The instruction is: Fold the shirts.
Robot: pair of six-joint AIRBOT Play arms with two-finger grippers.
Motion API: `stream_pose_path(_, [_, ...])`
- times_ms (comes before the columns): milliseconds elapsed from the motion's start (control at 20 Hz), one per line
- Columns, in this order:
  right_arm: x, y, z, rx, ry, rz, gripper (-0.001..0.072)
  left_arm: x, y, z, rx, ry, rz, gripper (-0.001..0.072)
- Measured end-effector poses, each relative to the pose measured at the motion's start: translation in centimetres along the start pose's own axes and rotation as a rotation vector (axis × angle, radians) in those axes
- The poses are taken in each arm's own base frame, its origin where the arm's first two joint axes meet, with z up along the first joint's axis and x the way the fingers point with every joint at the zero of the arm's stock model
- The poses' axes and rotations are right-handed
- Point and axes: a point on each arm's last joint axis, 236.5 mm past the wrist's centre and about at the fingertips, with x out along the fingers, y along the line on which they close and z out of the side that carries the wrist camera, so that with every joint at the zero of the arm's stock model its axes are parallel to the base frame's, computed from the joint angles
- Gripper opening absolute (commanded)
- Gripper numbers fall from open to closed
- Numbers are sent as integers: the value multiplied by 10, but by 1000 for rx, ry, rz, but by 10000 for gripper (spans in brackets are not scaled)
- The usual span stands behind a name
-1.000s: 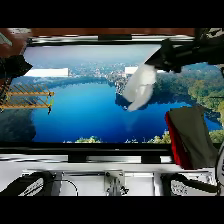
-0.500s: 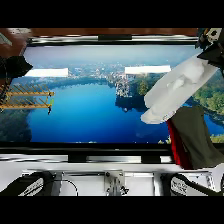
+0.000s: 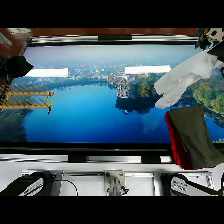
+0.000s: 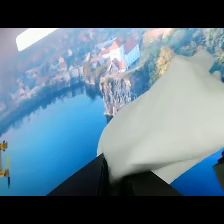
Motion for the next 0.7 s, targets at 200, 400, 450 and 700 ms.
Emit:
stream_pose_path(200, [15, -22, 10, -25, -6, -56, 80, 0, -2, 0, 0, 1, -5, 30])
stream_pose_path(400, [16, -65, 1, -66, 56, -225, 80, 1, -7, -1, 5, 3, -16, 30])
stream_pose_path(450, [13, -76, -2, -76, 73, -272, 80, 1, -9, -2, 9, 5, -21, 30])
stream_pose_path(700, [2, -98, -15, -114, 135, -372, 80, 2, -21, -1, 25, -1, -43, 29])
